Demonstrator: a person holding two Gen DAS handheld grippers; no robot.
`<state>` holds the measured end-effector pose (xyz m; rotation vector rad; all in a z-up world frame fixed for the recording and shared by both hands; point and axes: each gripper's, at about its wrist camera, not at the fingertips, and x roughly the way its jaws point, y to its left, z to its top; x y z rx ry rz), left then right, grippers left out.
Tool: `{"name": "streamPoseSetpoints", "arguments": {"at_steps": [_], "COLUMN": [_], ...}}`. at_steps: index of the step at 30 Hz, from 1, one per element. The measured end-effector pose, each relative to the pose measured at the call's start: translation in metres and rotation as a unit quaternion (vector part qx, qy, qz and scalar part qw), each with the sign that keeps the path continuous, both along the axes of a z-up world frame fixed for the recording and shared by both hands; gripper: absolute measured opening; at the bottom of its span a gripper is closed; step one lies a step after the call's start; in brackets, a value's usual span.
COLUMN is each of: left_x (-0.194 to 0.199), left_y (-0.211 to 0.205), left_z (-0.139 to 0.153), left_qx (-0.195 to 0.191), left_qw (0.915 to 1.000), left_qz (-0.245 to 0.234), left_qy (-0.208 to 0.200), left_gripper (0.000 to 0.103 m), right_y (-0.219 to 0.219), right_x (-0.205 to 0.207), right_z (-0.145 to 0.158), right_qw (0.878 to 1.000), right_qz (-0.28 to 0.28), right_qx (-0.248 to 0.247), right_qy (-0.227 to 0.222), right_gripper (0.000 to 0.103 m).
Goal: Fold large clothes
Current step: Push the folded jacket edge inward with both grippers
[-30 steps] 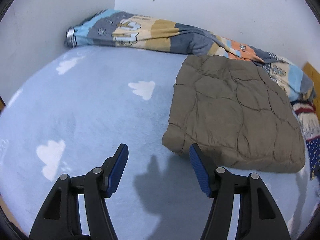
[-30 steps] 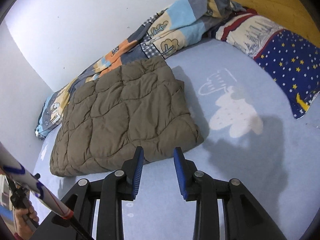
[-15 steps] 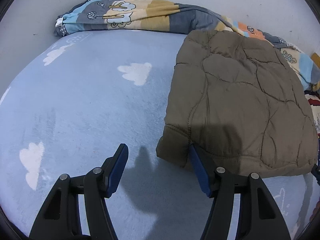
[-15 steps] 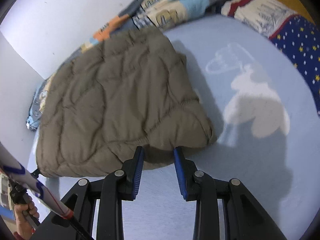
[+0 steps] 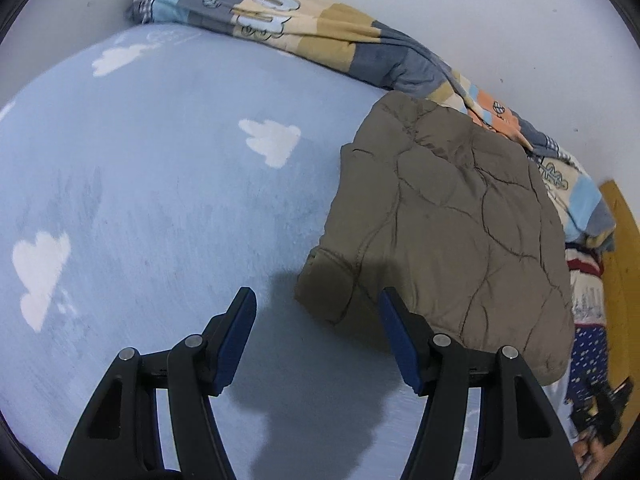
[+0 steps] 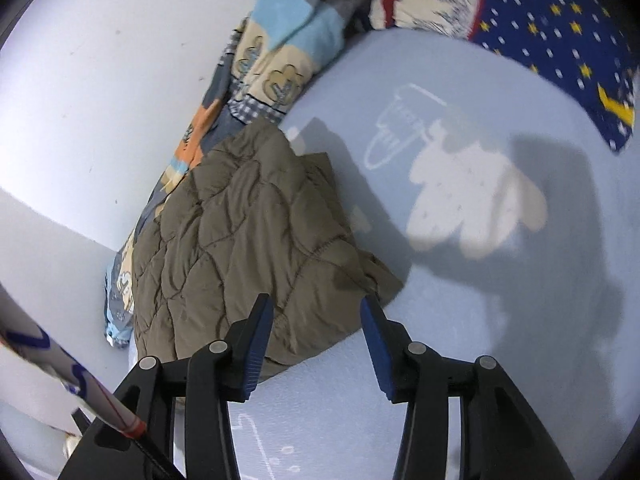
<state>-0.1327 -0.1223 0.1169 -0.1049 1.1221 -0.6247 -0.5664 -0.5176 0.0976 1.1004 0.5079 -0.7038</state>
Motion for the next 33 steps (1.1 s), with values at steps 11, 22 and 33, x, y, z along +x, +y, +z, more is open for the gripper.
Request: {"name": "streamPoseSetpoints", "arguments": {"at_steps": [11,22,33], "left_x": [0.007,0.008,0.007], "left_y": [0.000,-0.003,-0.016], "left_z": [-0.016,-0.035,-0.051], "left_qx": [-0.034,-0.080,-0.122], "left_qw": [0.9974,0.9915,0.9880], "left_qz": [0.010,0.034,0.044], "left_qy": [0.063,0.097,0.085], "left_gripper": [0.067,0.068,0.074], "right_y": [-0.007,-0.009,-0.018], "right_x": [-0.004,-0.003,0.007], "right_z": [-0.023,-0.043,-0.063], "right_qw": [0.998,0.995,0.989], "right_qz": [-0.027,-0.039,-0.056], "right_qx": [0.047,0.079,0.103], "right_qy": [-0.027,-0.045,-0.089], "right_gripper": [0.064,0.067,0.074]}}
